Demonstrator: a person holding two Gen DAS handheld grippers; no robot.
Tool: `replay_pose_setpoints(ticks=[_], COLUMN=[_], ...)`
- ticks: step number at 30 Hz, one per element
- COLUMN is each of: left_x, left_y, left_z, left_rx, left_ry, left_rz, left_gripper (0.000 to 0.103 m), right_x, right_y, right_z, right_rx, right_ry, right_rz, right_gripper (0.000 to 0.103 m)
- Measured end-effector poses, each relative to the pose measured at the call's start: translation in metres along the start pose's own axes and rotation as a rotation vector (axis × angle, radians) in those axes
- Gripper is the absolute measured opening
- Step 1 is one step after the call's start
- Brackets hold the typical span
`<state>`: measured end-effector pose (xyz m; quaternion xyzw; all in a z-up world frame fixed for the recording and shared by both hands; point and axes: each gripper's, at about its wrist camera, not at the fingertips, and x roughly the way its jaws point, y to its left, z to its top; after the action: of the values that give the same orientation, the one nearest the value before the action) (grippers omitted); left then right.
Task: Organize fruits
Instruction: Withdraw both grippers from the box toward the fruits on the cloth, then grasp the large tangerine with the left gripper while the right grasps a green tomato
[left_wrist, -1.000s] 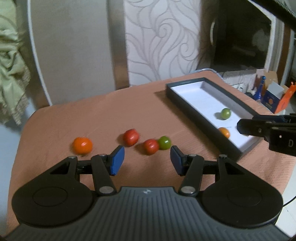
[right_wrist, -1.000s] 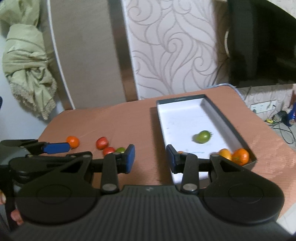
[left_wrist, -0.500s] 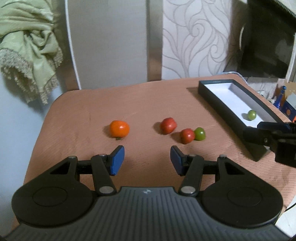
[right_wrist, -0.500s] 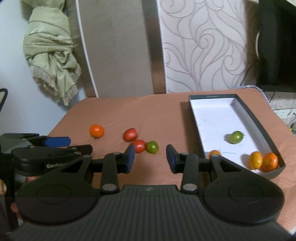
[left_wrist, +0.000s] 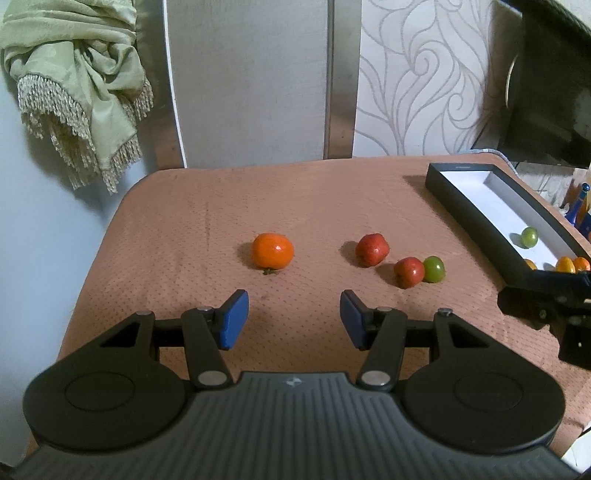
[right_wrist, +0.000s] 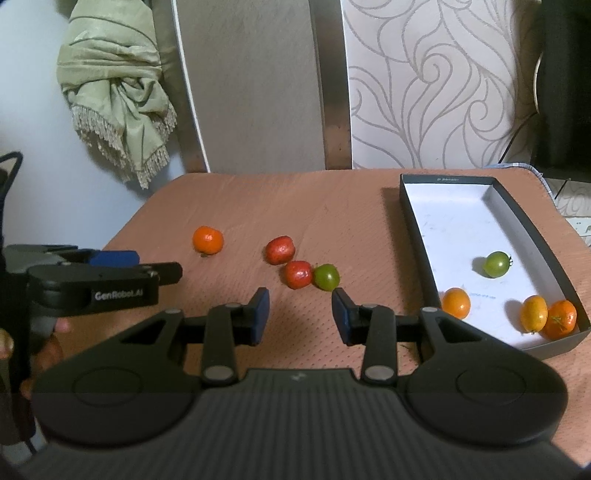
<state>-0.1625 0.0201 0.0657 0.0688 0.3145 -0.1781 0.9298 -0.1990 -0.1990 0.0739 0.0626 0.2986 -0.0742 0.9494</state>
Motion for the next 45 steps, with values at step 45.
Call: replay_pose_setpoints(ticks=[45], left_x=[0.085], left_y=[0.014], left_z=[0.014], left_rx=[-0.001], left_ry=[0.032], left_rz=[0.061], left_gripper=[0.061], right_x=[0.054], right_y=[-0.024], right_z=[0.012], right_rx=[-0.031], right_ry=[0.078], right_rz=[-0.06], right_gripper=[0.039])
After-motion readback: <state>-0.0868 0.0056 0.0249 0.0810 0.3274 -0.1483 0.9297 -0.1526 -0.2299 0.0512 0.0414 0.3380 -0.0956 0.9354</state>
